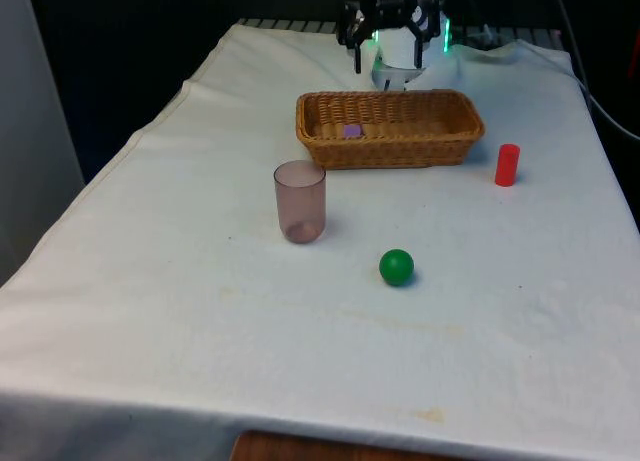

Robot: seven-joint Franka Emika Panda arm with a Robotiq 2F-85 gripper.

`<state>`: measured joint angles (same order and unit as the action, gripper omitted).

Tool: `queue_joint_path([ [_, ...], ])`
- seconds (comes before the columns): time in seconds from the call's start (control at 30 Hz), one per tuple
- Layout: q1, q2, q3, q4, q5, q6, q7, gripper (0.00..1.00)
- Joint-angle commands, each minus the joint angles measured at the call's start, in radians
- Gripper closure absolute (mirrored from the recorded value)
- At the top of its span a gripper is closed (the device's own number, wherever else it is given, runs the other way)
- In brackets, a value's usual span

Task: Pick up the triangular block and place it into the basket.

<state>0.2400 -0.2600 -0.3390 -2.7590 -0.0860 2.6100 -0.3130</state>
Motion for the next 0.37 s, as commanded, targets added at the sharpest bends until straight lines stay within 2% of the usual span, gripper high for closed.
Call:
queue_joint_path([
  [0.0,-0.013,-0.008,0.011,0.008,-0.028,-0.020,0.023,0.00],
  [0.03,0.000,-0.008,0.000,0.003,-0.001,-0.010,0.000,0.00],
  [0.07,-0.012,-0.011,0.011,0.008,-0.028,-0.025,0.022,0.00],
  [0.13,-0.012,-0.016,0.011,0.009,-0.029,-0.033,0.021,0.00],
  [0.33,0.000,-0.024,0.001,0.006,-0.005,-0.038,0.000,0.00],
])
